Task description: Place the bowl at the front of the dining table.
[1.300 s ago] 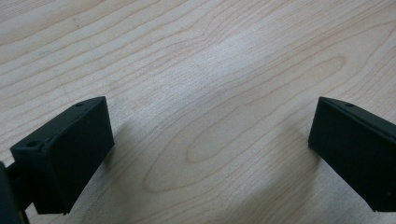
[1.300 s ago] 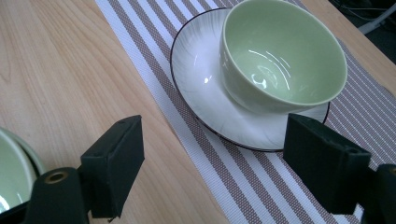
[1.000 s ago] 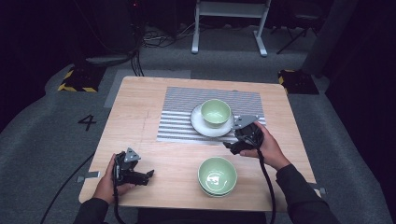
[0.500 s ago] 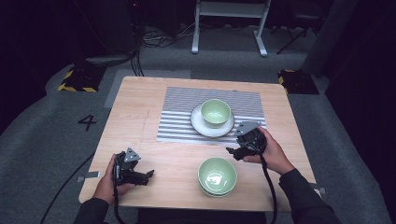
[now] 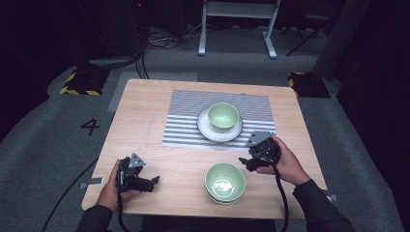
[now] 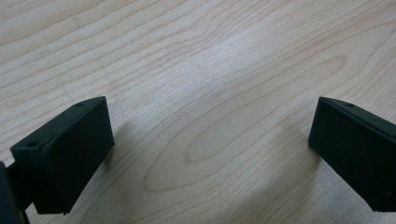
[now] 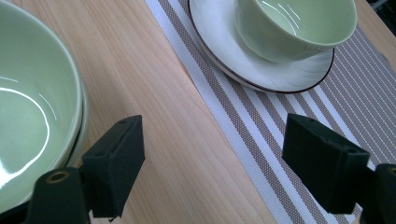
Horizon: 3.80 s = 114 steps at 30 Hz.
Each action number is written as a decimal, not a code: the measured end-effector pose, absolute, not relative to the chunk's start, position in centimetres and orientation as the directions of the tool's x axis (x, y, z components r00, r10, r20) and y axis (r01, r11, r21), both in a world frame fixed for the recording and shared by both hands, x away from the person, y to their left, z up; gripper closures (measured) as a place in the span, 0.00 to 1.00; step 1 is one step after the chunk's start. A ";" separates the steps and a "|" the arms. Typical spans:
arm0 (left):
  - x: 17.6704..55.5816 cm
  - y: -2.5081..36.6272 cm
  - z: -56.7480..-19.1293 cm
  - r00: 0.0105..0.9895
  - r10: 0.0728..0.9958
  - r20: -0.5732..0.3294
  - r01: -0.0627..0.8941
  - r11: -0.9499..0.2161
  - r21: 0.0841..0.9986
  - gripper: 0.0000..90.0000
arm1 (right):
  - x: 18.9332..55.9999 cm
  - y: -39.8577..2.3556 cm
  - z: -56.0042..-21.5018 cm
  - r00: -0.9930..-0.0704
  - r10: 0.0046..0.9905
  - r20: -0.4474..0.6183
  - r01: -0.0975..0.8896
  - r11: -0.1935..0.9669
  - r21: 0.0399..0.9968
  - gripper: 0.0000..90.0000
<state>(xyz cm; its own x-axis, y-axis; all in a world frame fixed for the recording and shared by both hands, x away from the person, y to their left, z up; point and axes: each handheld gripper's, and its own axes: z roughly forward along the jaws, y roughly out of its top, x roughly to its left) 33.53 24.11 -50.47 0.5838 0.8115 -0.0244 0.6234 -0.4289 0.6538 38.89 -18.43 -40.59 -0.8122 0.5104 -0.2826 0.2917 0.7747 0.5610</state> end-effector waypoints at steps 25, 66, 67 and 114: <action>33.5 24.1 -50.5 0.584 0.812 -0.025 0.624 -0.429 0.654 0.00 | 36.0 -21.2 -41.7 -0.787 0.546 -0.287 0.316 0.756 0.573 0.24; 33.5 24.1 -50.5 0.584 0.812 -0.024 0.623 -0.429 0.654 0.00 | 34.0 -24.6 -45.5 -0.784 0.562 -0.264 0.342 0.746 0.571 0.23; 33.5 24.1 -50.5 0.584 0.811 -0.024 0.623 -0.430 0.653 0.00 | 34.0 -24.6 -45.6 -0.783 0.565 -0.260 0.348 0.744 0.570 0.23; 33.7 24.1 -50.5 0.586 0.810 -0.023 0.622 -0.431 0.654 0.00 | 30.1 -33.1 -50.4 -0.656 0.755 -0.009 0.507 0.450 0.735 0.17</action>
